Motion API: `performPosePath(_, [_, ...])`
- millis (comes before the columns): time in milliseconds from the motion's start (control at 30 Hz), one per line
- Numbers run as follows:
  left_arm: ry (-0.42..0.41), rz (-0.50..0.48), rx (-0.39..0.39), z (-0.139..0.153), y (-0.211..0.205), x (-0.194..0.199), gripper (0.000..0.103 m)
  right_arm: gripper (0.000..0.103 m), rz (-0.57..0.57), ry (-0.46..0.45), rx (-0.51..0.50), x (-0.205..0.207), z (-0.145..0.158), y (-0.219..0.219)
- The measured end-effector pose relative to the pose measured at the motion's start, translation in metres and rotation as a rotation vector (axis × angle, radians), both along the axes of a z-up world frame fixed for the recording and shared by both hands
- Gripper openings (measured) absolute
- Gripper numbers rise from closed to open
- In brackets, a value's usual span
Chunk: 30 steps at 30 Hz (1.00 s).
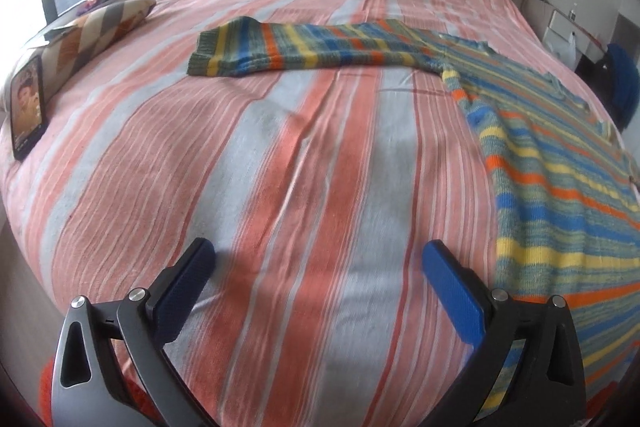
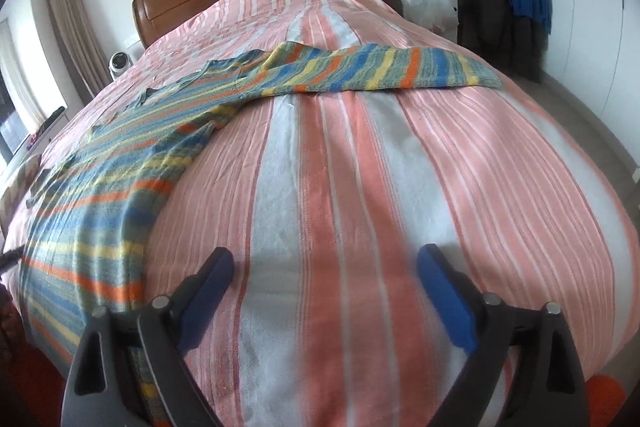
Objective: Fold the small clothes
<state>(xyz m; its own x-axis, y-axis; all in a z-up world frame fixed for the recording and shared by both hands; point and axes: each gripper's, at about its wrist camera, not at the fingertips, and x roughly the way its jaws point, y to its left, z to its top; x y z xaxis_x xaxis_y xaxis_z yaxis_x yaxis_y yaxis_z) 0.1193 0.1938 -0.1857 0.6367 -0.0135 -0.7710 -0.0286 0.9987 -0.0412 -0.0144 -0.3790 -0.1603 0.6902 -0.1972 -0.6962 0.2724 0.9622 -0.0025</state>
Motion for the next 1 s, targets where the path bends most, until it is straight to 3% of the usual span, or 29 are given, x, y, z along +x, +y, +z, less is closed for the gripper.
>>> performPosePath(133, [0.014,-0.002,-0.027,0.0000,0.0026,0.0013,0.103,0.103,0.016,0.005,-0.035,0.0017,-0.0042,0.0066])
performPosePath(1000, [0.001,-0.002,0.045,-0.0031,-0.0072,-0.0018,0.103,0.103,0.015,0.000,-0.067,0.0007,-0.0078,0.0122])
